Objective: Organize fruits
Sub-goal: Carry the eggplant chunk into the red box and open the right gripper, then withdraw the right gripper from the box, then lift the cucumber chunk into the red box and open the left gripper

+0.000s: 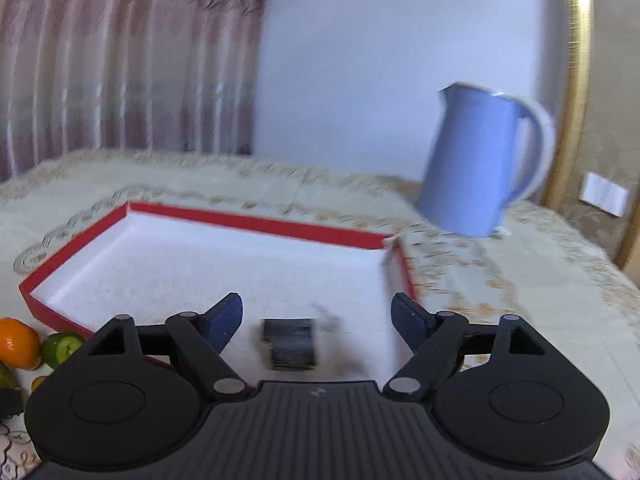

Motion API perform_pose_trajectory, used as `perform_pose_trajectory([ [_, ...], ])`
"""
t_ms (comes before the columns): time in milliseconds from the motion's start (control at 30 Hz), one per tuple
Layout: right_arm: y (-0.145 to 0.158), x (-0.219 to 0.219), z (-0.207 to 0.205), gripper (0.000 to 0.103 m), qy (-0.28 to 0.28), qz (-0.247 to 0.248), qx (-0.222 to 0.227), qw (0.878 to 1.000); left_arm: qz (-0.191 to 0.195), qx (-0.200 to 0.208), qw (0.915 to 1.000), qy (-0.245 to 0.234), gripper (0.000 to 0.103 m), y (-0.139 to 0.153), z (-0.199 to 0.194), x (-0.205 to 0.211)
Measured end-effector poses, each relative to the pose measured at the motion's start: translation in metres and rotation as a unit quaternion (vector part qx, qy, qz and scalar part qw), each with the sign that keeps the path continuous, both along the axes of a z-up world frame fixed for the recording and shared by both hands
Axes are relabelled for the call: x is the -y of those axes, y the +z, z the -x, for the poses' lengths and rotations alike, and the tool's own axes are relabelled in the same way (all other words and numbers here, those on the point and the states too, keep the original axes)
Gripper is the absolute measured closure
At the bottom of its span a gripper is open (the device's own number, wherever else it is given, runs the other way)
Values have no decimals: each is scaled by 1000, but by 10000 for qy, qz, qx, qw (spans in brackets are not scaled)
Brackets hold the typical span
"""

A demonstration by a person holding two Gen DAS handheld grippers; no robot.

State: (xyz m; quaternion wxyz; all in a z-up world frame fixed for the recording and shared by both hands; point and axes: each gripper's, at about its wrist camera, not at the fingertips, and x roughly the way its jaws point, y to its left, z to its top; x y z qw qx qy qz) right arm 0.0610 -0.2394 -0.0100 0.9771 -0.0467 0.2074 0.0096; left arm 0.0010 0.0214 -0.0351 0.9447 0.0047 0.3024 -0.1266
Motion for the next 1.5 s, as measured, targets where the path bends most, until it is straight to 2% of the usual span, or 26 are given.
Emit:
perform_pose_trajectory([
  [67, -1, 12, 17, 14, -317, -87, 217, 9992, -32, 34, 10000, -7, 68, 0, 1, 0],
  [200, -11, 43, 33, 10, -1269, -110, 341, 9913, -47, 56, 10000, 5, 68, -1, 2, 1],
  [267, -20, 61, 30, 3, -1611, -270, 201, 9864, -94, 97, 9999, 0, 68, -2, 2, 2],
  [300, -23, 69, 24, 1, -1748, -346, -12, 9840, -106, 111, 9999, 2, 68, -2, 2, 3],
  [367, -24, 88, 22, 1, -1817, -963, -96, 9786, -100, 133, 9999, 4, 68, -3, 3, 2],
  [467, -28, 94, 15, 0, -2084, -972, -278, 9728, -66, 136, 9999, 19, 68, -3, 3, 1],
  [667, -31, 103, 16, 0, -2040, -1194, -288, 9712, -18, 147, 9999, 45, 69, -2, 3, 0],
  [833, -40, 110, 6, 0, -2124, -1338, -796, 9647, -3, 149, 9999, 76, 69, 0, 3, -2],
  [1167, -42, 106, 5, 0, -2164, -1228, -846, 9648, 45, 340, 9994, -51, 69, 25, 8, -3],
  [1300, -42, 105, 5, 0, -2165, -1218, -854, 9649, 186, 293, 9994, -82, 69, 35, -2, -6],
  [1500, -42, 106, 4, 0, -2164, -1222, -854, 9649, 82, 358, 9993, -73, 69, 45, -22, -1],
])
